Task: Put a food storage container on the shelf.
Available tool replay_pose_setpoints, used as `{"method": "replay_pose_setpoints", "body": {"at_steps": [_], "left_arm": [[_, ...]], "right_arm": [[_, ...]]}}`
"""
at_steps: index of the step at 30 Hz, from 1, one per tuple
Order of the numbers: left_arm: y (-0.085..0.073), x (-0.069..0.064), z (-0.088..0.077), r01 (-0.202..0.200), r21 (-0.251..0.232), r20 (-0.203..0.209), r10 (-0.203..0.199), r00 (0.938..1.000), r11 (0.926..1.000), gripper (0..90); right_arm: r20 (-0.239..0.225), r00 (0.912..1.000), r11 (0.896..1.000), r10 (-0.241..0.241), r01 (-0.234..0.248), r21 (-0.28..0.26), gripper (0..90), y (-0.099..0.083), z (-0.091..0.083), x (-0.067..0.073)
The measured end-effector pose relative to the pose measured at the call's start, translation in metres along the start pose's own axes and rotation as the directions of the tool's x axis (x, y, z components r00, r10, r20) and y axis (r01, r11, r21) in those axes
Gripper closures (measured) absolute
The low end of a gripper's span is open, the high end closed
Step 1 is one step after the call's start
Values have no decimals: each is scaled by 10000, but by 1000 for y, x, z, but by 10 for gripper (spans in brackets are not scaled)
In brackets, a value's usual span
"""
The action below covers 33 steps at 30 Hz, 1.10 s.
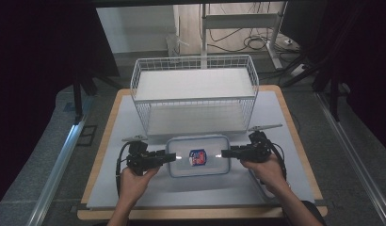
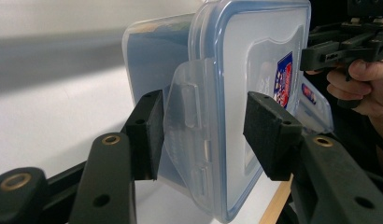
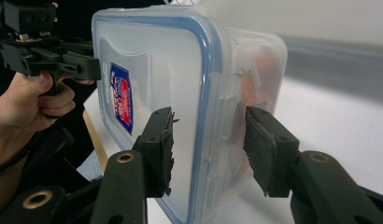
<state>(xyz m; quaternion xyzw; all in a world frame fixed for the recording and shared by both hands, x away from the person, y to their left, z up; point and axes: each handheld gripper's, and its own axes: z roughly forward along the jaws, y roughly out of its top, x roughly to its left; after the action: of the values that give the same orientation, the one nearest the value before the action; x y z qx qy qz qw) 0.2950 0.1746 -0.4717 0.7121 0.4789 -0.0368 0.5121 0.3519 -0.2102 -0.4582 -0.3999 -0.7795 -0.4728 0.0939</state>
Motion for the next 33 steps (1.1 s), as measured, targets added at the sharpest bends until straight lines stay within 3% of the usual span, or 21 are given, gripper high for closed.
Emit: {"method": "replay_pose_setpoints", "body": {"at_steps": [12,25,33], "left_arm": [[39,-17,-21,-755,-539,-183,746,9970,9957,490],[85,-30,-37,-1149,-1038,-328,1121,9932,9879,489],[111,-30,-44,-1305,-1435,-275,1279,9914,9810,487]], "right_arm": [[92,9972,9947,-737,741,-709,534,35,-18,19],[74,9949,9863,-1005,1006,-1305,536,72,-34,31],[161,9921,9775,-1245,1254,-1698,541,99,-42,37]]}}
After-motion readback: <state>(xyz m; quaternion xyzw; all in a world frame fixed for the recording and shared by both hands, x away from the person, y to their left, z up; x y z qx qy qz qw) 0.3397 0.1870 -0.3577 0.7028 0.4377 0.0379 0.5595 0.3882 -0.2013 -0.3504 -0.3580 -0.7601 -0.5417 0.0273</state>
